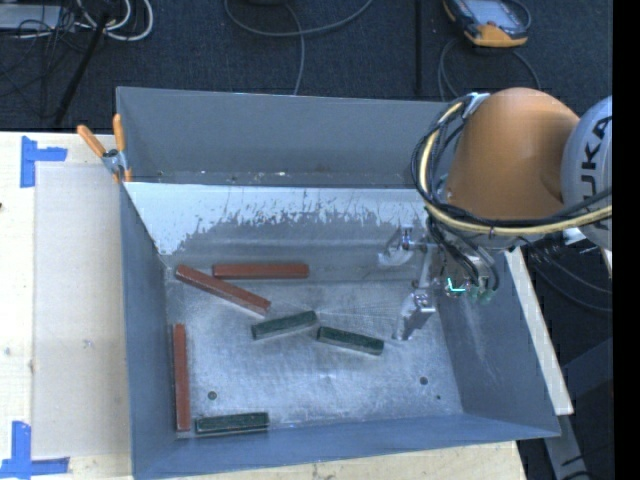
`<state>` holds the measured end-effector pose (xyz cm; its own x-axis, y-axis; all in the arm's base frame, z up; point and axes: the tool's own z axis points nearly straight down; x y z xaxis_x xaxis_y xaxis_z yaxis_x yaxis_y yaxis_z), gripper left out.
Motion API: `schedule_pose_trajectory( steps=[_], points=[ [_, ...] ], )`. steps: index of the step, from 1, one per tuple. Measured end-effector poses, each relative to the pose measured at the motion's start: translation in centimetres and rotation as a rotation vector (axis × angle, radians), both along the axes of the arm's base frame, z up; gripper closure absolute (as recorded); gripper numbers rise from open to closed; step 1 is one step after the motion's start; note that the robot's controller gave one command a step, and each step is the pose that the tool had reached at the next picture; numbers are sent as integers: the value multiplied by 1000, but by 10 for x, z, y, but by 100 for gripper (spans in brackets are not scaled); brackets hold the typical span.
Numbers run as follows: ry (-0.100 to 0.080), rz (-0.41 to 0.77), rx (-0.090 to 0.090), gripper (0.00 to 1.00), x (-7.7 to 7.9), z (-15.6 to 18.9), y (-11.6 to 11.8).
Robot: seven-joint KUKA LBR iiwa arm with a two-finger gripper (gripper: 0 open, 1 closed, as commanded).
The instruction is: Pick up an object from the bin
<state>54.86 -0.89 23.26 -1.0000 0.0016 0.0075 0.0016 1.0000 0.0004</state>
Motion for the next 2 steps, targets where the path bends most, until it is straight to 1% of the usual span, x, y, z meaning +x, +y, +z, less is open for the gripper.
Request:
schedule_pose_trajectory(
  steps=[1, 2],
  points=[
    [-6, 0, 0, 0, 1, 3, 0],
    [-16, 6, -1, 0, 2, -32, 1]
  ],
)
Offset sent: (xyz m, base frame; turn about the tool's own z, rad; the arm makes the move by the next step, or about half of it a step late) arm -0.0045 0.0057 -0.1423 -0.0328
